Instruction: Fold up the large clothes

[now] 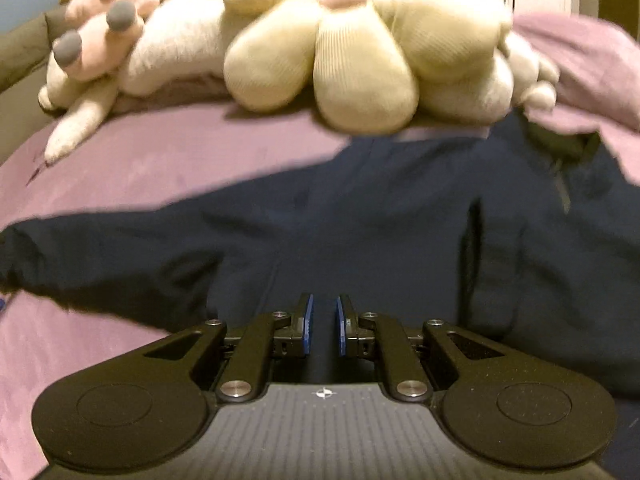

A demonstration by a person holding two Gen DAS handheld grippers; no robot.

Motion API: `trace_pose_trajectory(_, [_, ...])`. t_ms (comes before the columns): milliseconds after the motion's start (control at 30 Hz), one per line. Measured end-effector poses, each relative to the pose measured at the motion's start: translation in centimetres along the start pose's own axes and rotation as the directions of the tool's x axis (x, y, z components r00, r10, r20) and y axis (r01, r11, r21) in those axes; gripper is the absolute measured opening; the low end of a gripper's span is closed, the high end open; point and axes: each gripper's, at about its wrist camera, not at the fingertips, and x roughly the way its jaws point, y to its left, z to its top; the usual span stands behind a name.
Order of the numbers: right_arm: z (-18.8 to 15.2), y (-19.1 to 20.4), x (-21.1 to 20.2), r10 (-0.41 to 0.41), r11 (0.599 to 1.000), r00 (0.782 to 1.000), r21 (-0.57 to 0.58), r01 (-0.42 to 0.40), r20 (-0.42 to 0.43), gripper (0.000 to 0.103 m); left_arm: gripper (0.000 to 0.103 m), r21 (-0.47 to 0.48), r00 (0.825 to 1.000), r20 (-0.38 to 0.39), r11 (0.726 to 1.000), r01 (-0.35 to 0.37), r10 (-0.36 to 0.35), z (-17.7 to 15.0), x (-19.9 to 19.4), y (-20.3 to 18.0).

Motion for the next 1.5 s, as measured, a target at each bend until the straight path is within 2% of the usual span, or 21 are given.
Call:
trace_pose_trajectory(67, [-0.8, 0.0, -0.2, 0.0, 1.0, 1.0, -0.02, 0.0, 0.029, 0.011, 0.02, -0.047, 0.999, -0.027, 0.998, 0.041, -0.042, 0.8, 0.6, 0.9])
trace_pose_trajectory(100, [-0.8, 0.0, -0.4, 0.001, 1.0, 1.0, -0.021, -0.001, 0.028, 0.011, 0.014, -0.07, 0.997, -0.04, 0.996, 0.064, -0.067, 1.1, 0.8, 1.1])
trace_pose_trajectory(300, [-0.1, -0.6, -2.5, 0.039, 0.997, 0.993, 0.067, -0.047, 0.114, 0.011, 0.01, 0.024, 0.975, 0.012, 0.974, 0.223, -0.224, 1.8, -2.4, -1.4])
trace_pose_trajectory(400, [-0.9, -0.8, -1.1, 0.057, 0.994, 0.997, 0.09, -0.061, 0.05, 0.011, 0.01, 0.135, 0.945, 0.011, 0.937, 0.322, -0.327, 1.8, -4.8, -5.5])
trace_pose_trajectory(433, [-1.2, -0.7, -0.1, 0.06, 0.995, 0.998, 0.079, -0.06, -0.004, 0.012, 0.01, 0.174, 0.932, 0.002, 0.918, 0.358, -0.363, 1.6, -5.8, -7.3])
trace_pose_trajectory(500, [-1.3, -0.6, -0.2, 0.067, 0.998, 0.998, 0.02, -0.067, 0.003, 0.011, 0.01, 0.239, 0.897, -0.037, 0.868, 0.436, -0.44, 0.5, -7.6, -10.8])
trace_pose_trajectory(567, [-0.7, -1.5, -1.0, 0.095, 0.993, 0.995, 0.078, -0.094, -0.008, 0.011, 0.01, 0.315, 0.861, -0.091, 0.805, 0.502, -0.501, -1.4, -9.3, -14.7])
trace_pose_trajectory(667, [-1.0, -3.6, -3.8, 0.115, 0.977, 0.992, 0.174, -0.123, 0.052, 0.011, 0.01, 0.404, 0.787, -0.215, 0.681, 0.611, -0.578, -6.4, -11.0, -20.5])
trace_pose_trajectory(767, [-2.3, -7.2, -7.2, 0.112, 0.951, 0.985, 0.275, -0.144, 0.128, 0.011, 0.01, 0.451, 0.72, -0.363, 0.565, 0.691, -0.591, -13.7, -11.1, -25.5])
trace_pose_trajectory(867, [-4.1, -11.5, -10.1, 0.075, 0.916, 0.985, 0.38, -0.131, 0.158, 0.011, 0.012, 0.477, 0.701, -0.471, 0.514, 0.713, -0.536, -22.3, -9.3, -28.4])
trace_pose_trajectory(933, [-5.2, -14.1, -11.5, 0.037, 0.9, 0.986, 0.424, -0.104, 0.163, 0.012, 0.016, 0.527, 0.721, -0.507, 0.493, 0.693, -0.472, -28.0, -7.6, -29.3])
trace_pose_trajectory(1000, [-6.4, -16.7, -12.6, 0.008, 0.888, 0.988, 0.454, -0.077, 0.152, 0.012, 0.038, 0.595, 0.754, -0.533, 0.464, 0.656, -0.382, -33.3, -5.5, -29.3])
trace_pose_trajectory(1033, [-6.8, -17.6, -12.8, -0.007, 0.883, 0.99, 0.466, -0.061, 0.142, 0.012, 0.074, 0.613, 0.765, -0.553, 0.461, 0.642, -0.33, -35.7, -4.4, -29.1])
trace_pose_trajectory(1067, [-7.5, -18.7, -13.1, -0.02, 0.879, 0.991, 0.475, -0.046, 0.131, 0.012, 0.085, 0.626, 0.78, -0.561, 0.475, 0.618, -0.277, -37.4, -3.2, -28.4])
trace_pose_trajectory(1133, [-8.5, -20.8, -13.3, -0.043, 0.863, 0.994, 0.504, -0.016, 0.105, 0.012, 0.085, 0.629, 0.81, -0.543, 0.531, 0.568, -0.222, -38.5, -2.1, -26.9])
trace_pose_trajectory(1200, [-9.0, -22.5, -13.6, -0.042, 0.843, 0.994, 0.537, -0.019, 0.102, 0.012, 0.088, 0.592, 0.801, -0.55, 0.567, 0.573, -0.235, -37.5, -2.5, -25.6])
trace_pose_trajectory(1233, [-9.1, -23.2, -13.7, -0.038, 0.831, 0.994, 0.556, -0.028, 0.107, 0.012, 0.094, 0.585, 0.798, -0.543, 0.564, 0.582, -0.26, -37.1, -3.8, -24.4])
trace_pose_trajectory(1267, [-9.1, -23.9, -13.7, -0.022, 0.818, 0.992, 0.573, -0.051, 0.121, 0.013, 0.097, 0.604, 0.81, -0.517, 0.553, 0.574, -0.277, -35.9, -4.3, -23.8])
trace_pose_trajectory(1367, [-8.3, -24.5, -13.3, 0.029, 0.792, 0.985, 0.597, -0.126, 0.168, 0.023, 0.097, 0.71, 0.879, -0.383, 0.517, 0.477, -0.285, -33.1, -5.9, -21.6])
trace_pose_trajectory(1433, [-7.5, -24.4, -12.6, 0.081, 0.763, 0.977, 0.618, -0.19, 0.199, 0.032, 0.097, 0.756, 0.919, -0.307, 0.523, 0.393, -0.248, -31.4, -5.1, -21.3])
trace_pose_trajectory(1500, [-6.5, -24.1, -11.0, 0.135, 0.728, 0.966, 0.638, -0.249, 0.221, 0.049, 0.097, 0.77, 0.942, -0.273, 0.542, 0.335, -0.194, -30.2, -4.7, -20.0])
